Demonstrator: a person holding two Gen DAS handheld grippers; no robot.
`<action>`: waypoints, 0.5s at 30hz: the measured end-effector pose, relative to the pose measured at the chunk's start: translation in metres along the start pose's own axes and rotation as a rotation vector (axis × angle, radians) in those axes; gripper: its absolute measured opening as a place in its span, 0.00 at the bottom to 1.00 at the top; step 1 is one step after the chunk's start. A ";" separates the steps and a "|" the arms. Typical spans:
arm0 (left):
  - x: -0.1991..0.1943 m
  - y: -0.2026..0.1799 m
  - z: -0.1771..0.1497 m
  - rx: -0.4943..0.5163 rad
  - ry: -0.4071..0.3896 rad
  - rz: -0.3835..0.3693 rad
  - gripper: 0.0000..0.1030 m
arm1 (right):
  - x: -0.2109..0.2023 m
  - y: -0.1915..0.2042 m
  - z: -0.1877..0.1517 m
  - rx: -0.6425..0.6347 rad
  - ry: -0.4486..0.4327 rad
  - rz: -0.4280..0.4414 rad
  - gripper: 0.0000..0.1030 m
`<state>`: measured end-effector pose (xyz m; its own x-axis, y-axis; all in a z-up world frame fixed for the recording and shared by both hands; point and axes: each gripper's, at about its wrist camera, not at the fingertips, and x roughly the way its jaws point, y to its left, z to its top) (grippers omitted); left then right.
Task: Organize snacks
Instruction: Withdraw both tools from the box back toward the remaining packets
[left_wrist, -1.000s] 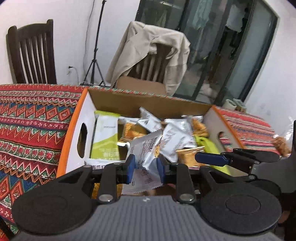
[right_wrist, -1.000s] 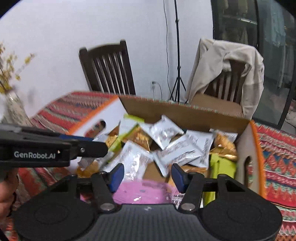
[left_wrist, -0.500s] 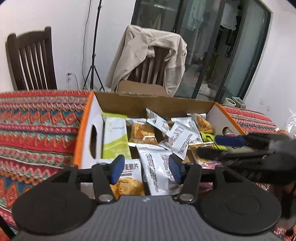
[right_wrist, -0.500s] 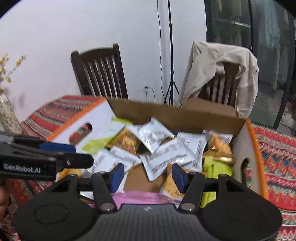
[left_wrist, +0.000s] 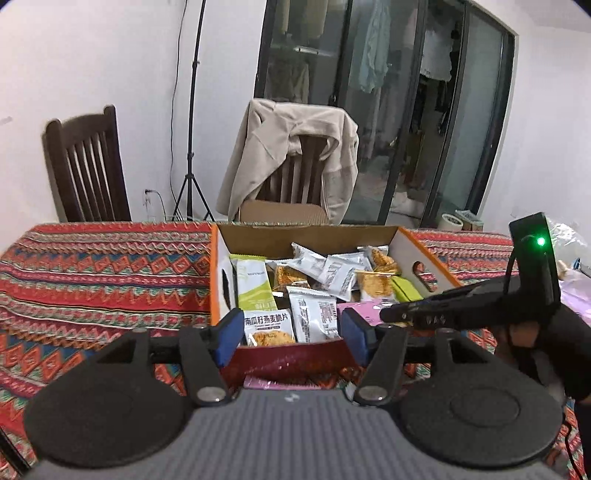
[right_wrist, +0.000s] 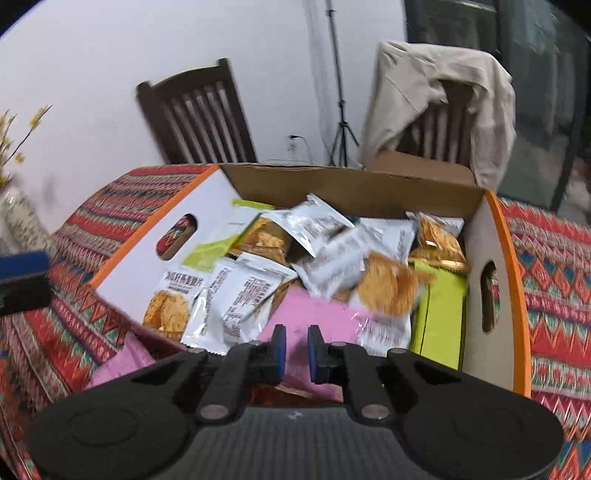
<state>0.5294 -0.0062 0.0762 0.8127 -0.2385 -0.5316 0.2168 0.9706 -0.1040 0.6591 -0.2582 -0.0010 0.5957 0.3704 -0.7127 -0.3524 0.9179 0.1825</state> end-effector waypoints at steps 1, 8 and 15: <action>-0.010 -0.001 -0.002 0.008 -0.008 0.001 0.60 | -0.009 0.003 -0.002 0.002 -0.021 -0.003 0.12; -0.083 -0.014 -0.028 0.062 -0.070 0.006 0.73 | -0.120 0.034 -0.016 -0.086 -0.177 -0.031 0.15; -0.168 -0.044 -0.084 0.197 -0.180 0.041 0.84 | -0.236 0.069 -0.077 -0.211 -0.286 -0.079 0.43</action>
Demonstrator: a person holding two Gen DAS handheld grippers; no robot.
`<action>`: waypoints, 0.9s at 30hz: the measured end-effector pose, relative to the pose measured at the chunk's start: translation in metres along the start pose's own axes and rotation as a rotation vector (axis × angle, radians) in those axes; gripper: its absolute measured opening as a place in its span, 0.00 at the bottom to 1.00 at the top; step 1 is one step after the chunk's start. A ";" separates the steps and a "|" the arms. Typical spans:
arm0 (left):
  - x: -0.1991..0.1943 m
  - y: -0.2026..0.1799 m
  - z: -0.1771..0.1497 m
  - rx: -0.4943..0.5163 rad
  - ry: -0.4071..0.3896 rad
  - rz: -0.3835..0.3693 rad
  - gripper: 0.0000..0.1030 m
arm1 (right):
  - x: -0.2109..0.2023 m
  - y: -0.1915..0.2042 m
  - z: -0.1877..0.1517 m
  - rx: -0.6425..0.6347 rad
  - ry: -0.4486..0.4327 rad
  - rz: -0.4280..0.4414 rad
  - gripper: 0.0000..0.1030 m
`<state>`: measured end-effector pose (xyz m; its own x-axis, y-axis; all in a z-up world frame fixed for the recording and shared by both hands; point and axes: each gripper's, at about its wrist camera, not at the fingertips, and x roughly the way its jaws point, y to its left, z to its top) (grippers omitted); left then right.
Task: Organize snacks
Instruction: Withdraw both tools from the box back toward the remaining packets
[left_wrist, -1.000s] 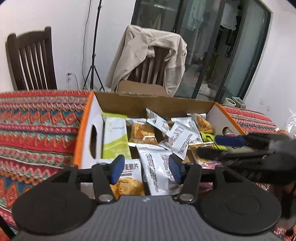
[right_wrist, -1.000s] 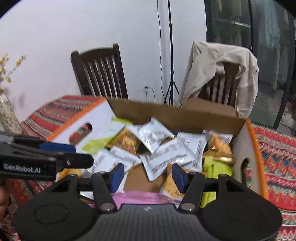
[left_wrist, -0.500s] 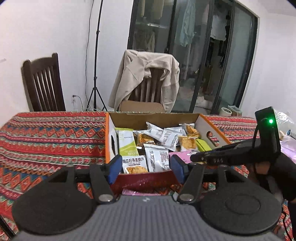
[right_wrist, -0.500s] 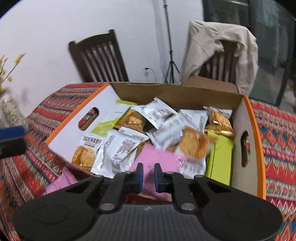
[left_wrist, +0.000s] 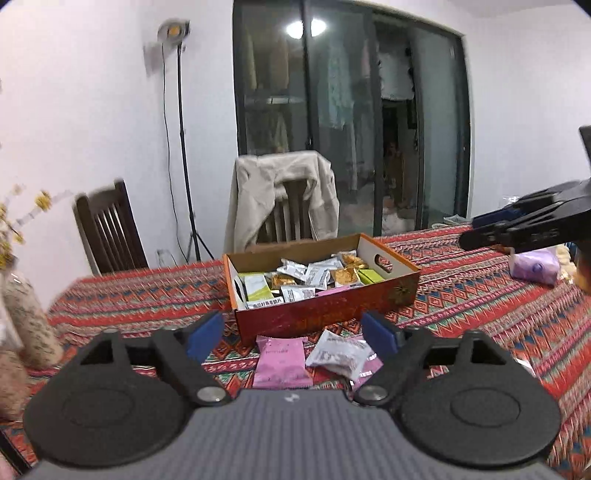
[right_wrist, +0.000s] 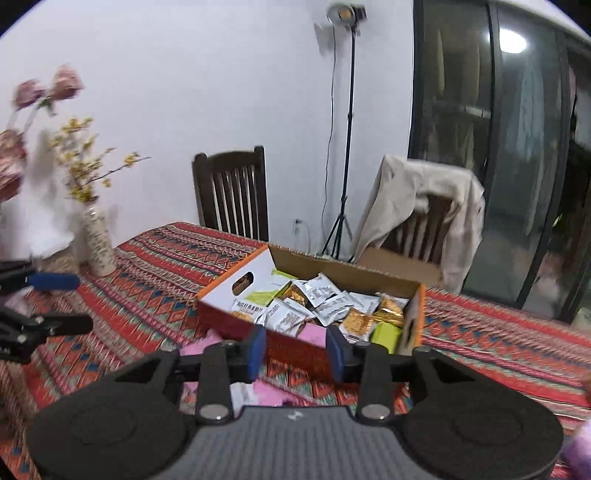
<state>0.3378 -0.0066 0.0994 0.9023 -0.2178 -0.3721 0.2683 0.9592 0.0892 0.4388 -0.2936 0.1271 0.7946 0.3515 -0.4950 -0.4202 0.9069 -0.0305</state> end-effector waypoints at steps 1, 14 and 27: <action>-0.014 -0.005 -0.006 0.012 -0.019 0.006 0.88 | -0.020 0.007 -0.008 -0.020 -0.014 -0.014 0.48; -0.117 -0.038 -0.110 -0.152 0.028 0.061 0.99 | -0.176 0.061 -0.137 0.041 -0.142 -0.013 0.97; -0.121 -0.037 -0.158 -0.182 0.190 0.103 0.99 | -0.153 0.101 -0.253 0.162 0.014 -0.039 1.00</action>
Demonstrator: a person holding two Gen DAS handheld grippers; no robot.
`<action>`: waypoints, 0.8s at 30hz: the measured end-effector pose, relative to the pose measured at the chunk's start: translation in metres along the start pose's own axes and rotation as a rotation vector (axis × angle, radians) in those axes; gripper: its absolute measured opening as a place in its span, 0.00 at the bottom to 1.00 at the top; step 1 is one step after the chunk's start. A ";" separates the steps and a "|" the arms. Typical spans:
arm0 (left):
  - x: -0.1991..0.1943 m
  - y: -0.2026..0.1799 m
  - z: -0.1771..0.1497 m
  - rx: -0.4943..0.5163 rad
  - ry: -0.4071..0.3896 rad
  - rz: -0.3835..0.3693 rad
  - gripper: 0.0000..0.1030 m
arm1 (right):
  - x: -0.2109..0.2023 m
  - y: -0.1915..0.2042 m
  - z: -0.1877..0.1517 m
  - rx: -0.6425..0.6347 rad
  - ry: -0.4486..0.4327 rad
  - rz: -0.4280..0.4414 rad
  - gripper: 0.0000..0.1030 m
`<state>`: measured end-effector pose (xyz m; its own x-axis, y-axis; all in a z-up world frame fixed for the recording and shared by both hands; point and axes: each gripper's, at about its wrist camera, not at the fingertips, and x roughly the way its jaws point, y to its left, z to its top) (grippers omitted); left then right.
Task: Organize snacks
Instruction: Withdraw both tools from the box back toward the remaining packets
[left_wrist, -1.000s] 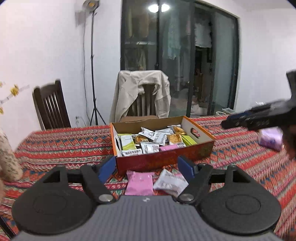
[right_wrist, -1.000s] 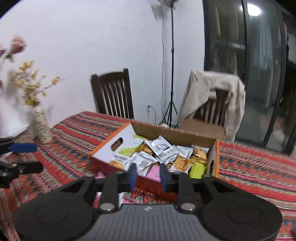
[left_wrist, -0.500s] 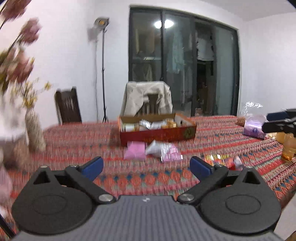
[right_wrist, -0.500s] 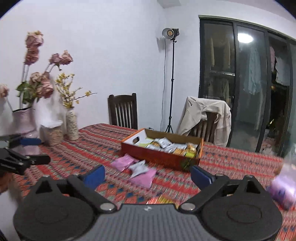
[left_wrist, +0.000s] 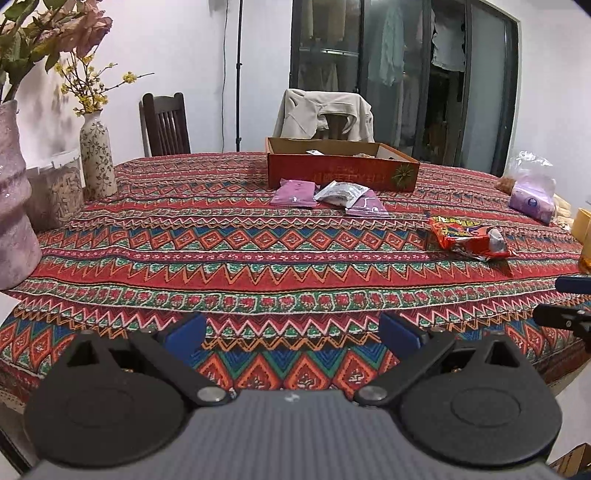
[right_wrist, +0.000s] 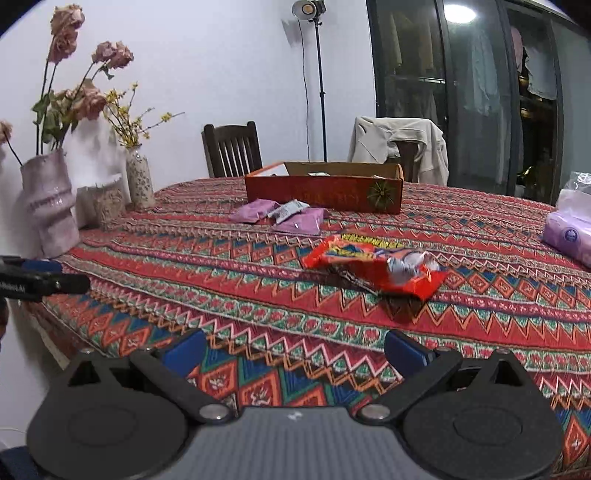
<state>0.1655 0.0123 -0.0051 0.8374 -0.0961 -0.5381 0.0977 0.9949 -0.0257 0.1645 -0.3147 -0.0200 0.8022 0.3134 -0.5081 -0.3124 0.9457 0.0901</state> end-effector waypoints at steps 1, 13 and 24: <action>0.001 -0.001 0.000 0.003 0.002 -0.003 0.99 | 0.000 0.001 -0.001 0.003 -0.002 0.000 1.00; 0.041 0.017 0.021 -0.063 0.027 -0.017 0.99 | 0.027 -0.004 0.024 0.006 0.011 -0.026 1.00; 0.108 0.041 0.068 -0.080 0.038 -0.047 0.99 | 0.099 0.001 0.082 -0.086 0.052 -0.005 0.90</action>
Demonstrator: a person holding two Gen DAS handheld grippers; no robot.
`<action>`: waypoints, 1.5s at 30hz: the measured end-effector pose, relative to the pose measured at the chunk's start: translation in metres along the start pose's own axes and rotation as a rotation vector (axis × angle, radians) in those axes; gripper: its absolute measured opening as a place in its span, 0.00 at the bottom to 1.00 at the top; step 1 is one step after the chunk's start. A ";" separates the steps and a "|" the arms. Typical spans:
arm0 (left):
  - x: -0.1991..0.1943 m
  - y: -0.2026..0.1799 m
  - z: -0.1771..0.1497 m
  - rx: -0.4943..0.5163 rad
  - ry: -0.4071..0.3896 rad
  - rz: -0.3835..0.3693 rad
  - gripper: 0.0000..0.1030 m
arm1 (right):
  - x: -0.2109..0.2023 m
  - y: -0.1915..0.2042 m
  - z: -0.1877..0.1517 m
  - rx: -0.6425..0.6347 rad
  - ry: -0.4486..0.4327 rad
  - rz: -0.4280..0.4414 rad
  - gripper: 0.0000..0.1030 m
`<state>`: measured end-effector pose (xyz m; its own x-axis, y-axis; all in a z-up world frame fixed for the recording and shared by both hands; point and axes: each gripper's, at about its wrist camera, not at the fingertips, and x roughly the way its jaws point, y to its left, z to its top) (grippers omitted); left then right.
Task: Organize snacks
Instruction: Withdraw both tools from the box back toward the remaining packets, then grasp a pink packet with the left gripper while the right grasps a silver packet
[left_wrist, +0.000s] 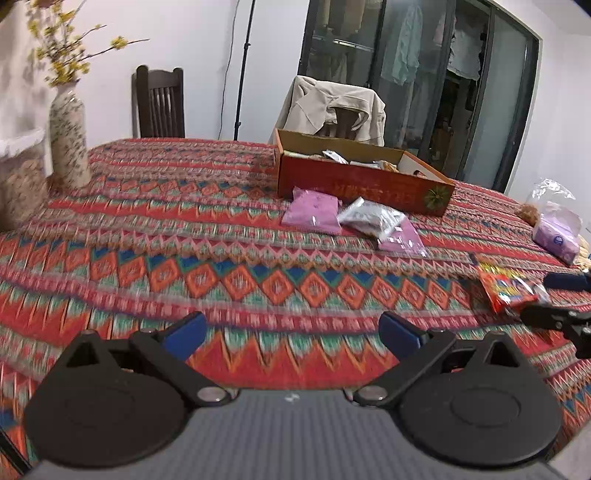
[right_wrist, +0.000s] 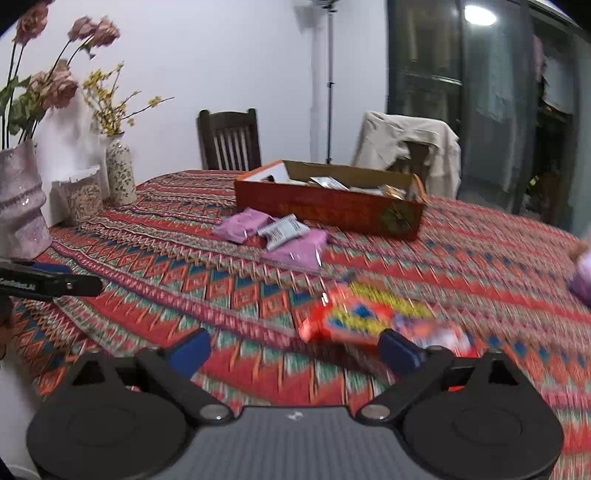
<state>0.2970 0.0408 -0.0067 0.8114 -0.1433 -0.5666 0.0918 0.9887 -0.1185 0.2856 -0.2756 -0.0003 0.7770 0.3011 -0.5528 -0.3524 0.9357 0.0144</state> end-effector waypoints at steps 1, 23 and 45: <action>0.004 0.000 0.007 0.010 -0.007 -0.001 0.99 | 0.009 0.002 0.009 -0.021 -0.002 0.006 0.90; 0.120 -0.002 0.095 0.125 -0.008 -0.040 0.98 | 0.236 0.026 0.114 -0.177 0.100 0.015 0.39; 0.169 -0.055 0.093 0.179 0.103 -0.012 0.60 | 0.047 -0.038 0.075 0.054 -0.131 0.018 0.39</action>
<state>0.4823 -0.0336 -0.0202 0.7471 -0.1498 -0.6476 0.2097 0.9776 0.0158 0.3743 -0.2829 0.0361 0.8337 0.3358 -0.4383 -0.3411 0.9375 0.0696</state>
